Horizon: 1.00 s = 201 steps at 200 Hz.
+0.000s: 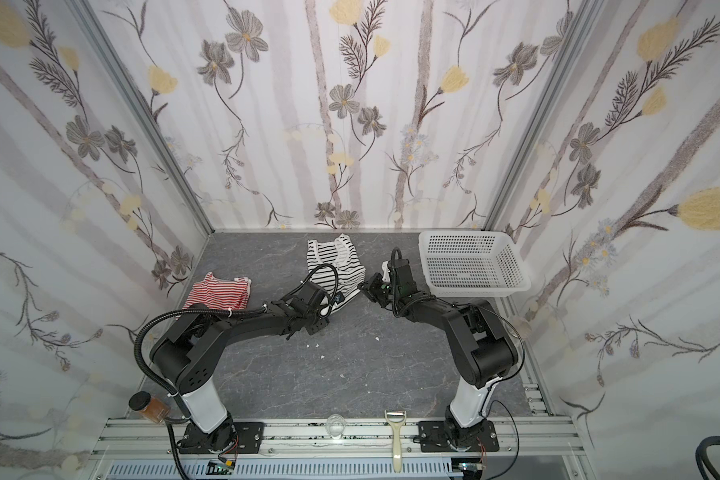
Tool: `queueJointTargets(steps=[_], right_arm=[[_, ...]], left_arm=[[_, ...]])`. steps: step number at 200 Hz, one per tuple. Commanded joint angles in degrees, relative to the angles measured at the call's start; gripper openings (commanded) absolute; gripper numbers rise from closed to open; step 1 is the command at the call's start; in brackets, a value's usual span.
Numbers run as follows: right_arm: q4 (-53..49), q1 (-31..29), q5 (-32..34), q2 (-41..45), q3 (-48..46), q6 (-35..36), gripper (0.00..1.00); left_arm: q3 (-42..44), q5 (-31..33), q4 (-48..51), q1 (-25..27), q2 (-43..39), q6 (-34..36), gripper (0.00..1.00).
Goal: Fold and stack the tank tops
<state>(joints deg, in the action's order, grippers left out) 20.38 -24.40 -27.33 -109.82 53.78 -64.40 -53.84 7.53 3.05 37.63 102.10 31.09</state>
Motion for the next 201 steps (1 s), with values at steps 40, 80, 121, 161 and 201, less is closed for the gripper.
queueJointTargets(steps=[40,80,121,161,201], right_arm=[[0.5,0.1,-1.2,0.2,1.1,0.4,0.00],[0.4,0.1,-1.6,0.0,1.0,0.5,0.00],[-0.2,1.0,-1.8,2.0,-0.7,1.1,0.00],[-0.2,1.1,-2.0,7.5,-7.0,1.4,0.00],[-2.4,1.1,-1.4,17.8,-16.5,1.5,0.00]], left_arm=[[-0.1,-1.7,-1.2,-1.3,1.2,1.0,0.35],[-0.2,-3.9,-1.2,-1.5,0.8,1.0,0.16],[1.0,-6.5,0.9,-0.8,-3.2,3.0,0.02],[-2.1,-15.1,12.0,0.8,-7.3,2.2,0.01],[-3.8,-22.7,20.6,2.9,-12.0,1.5,0.02]])
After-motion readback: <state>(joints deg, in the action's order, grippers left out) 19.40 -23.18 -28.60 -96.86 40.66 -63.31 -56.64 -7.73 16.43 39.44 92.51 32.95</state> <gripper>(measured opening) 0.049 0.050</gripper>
